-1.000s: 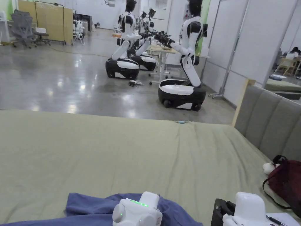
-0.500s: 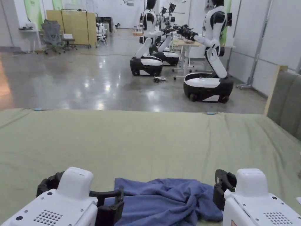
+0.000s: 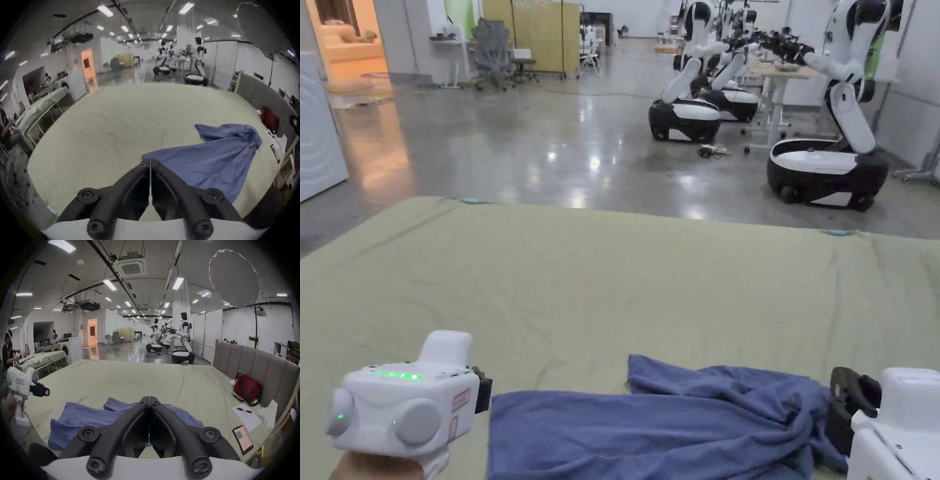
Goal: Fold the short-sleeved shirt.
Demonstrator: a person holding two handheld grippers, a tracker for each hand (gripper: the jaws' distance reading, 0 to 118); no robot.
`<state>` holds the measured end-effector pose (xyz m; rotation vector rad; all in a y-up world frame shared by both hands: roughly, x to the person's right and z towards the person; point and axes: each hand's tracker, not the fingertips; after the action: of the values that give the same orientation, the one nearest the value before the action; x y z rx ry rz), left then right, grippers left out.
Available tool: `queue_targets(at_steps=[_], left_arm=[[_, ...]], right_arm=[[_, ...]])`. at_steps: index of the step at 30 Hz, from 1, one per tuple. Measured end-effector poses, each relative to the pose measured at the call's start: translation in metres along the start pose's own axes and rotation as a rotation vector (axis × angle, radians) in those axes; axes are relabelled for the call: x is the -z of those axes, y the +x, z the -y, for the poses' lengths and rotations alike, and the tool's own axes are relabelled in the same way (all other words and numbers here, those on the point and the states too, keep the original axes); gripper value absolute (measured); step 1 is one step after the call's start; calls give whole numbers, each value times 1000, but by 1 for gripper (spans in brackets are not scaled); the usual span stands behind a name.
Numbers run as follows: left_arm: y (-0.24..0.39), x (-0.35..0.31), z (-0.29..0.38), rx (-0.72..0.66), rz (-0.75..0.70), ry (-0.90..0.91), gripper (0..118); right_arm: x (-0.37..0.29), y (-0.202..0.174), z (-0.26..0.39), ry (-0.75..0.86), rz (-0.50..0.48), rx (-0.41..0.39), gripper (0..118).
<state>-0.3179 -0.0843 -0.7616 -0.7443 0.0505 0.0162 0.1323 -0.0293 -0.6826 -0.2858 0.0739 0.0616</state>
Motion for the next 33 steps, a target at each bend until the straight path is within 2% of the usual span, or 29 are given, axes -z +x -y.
queue_targets(at_steps=[2, 3, 4, 5, 6, 8, 13, 15, 16, 18, 19, 20, 23, 24, 25, 26, 27, 28, 30, 33], left_arm=[[0, 43, -7, 24, -8, -75, 0], [2, 64, -9, 51, -17, -115, 5], [4, 81, -10, 76, -24, -138, 26], [6, 97, -11, 82, -29, -147, 82], [6, 111, -11, 83, -34, -147, 109], [4, 133, -10, 94, -33, -163, 104], [1, 171, 0, 114, -25, -271, 103], [6, 154, 1, 73, -9, -246, 99], [8, 149, 0, 70, -1, -236, 91], [18, 131, -3, 129, 32, -211, 50], [23, 124, -5, 151, 46, -203, 24], [28, 118, -6, 160, 29, -189, 5], [34, 89, -16, 167, 39, -138, 5], [36, 80, -19, 167, 35, -128, 5], [39, 70, -22, 181, 29, -106, 5], [36, 63, -26, 184, 33, -80, 5], [37, 55, -29, 179, 40, -67, 5], [39, 49, -31, 178, 42, -60, 5], [44, 38, -34, 207, 31, -46, 5], [51, 32, -33, 246, 5, -47, 5]], right_arm=[[4, 6, 2, -22, 8, 8, 4], [7, 10, 4, -30, 17, 10, 4], [9, 14, 6, -39, 26, 9, 4], [11, 20, 8, -51, 36, 5, 4], [13, 25, 10, -64, 50, -2, 4], [14, 36, 14, -84, 84, -18, 4], [22, 76, 28, -160, 166, -43, 4], [33, 98, 36, -214, 207, -54, 4], [41, 109, 39, -244, 224, -50, 4], [60, 133, 46, -321, 237, -20, 4], [71, 144, 50, -345, 223, 17, 4], [81, 155, 54, -364, 208, 50, 4], [125, 191, 82, -448, 121, 180, 4], [137, 195, 89, -455, 119, 169, 9], [145, 196, 91, -461, 111, 145, 26], [157, 198, 96, -497, 112, 120, 62], [169, 200, 102, -539, 103, 107, 83], [178, 201, 107, -569, 79, 107, 86], [194, 199, 113, -578, 48, 99, 86], [211, 192, 121, -665, 54, 86, 85]])
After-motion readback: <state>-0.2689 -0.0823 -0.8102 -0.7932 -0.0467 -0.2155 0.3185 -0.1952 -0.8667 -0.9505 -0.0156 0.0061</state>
